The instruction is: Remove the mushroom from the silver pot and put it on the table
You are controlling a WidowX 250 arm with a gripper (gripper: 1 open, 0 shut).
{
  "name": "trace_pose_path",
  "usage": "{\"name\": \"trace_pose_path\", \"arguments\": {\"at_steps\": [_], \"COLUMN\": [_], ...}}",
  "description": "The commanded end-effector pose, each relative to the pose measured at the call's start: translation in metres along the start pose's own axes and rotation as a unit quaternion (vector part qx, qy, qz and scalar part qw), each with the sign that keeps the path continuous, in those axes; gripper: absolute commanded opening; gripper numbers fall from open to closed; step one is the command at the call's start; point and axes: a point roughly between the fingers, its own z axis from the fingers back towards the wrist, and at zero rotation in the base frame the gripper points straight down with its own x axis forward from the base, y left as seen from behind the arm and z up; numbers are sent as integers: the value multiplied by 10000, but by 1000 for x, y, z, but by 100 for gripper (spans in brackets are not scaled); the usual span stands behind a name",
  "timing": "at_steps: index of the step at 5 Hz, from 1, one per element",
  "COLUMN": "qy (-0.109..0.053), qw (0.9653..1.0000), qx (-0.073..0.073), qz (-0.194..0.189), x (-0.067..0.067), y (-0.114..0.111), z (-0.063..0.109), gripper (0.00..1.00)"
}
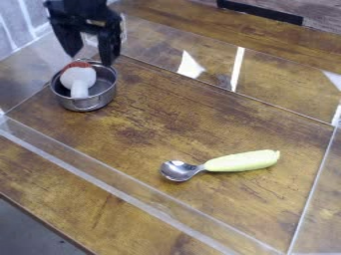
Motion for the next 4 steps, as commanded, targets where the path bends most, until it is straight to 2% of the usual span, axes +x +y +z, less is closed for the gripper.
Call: {"name": "trace_pose_path", "arguments": {"at_steps": [1,2,3,4], "qy": [-521,-610,-671,-713], "qw": [9986,9978,9970,9966], "qx": [127,215,275,286], "qz": [18,150,254,296], "x": [-4,1,13,18], "y": [14,27,38,41], "z": [13,9,7,4], "gripper": [100,100,100,100]}}
